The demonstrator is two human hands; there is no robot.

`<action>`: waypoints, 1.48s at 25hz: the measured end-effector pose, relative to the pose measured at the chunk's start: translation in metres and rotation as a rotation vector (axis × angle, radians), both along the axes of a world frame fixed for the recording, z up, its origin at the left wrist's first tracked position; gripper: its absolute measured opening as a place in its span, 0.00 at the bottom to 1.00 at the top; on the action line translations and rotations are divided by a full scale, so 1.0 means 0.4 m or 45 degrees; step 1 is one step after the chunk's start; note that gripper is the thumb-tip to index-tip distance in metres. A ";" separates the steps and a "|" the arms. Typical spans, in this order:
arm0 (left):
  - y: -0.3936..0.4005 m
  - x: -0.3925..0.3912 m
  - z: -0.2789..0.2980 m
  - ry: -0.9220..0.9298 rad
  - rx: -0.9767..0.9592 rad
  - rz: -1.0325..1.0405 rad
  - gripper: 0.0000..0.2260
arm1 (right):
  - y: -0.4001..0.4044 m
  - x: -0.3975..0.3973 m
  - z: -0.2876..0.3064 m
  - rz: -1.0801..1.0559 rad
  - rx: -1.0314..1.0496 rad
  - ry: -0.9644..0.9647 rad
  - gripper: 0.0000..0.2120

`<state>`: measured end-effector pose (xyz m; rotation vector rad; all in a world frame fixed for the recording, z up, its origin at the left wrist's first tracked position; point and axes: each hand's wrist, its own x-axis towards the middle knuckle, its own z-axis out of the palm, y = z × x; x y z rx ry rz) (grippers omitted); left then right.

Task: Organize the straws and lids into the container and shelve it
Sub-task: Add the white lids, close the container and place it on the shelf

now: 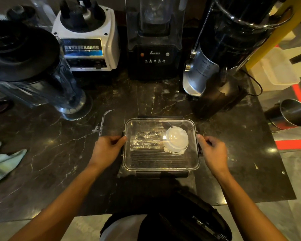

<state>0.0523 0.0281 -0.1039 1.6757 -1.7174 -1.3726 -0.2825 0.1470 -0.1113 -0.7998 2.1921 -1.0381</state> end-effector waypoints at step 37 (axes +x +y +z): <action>-0.180 -0.235 0.030 -0.926 -0.951 -0.953 0.37 | -0.016 0.112 0.036 1.241 0.238 1.015 0.45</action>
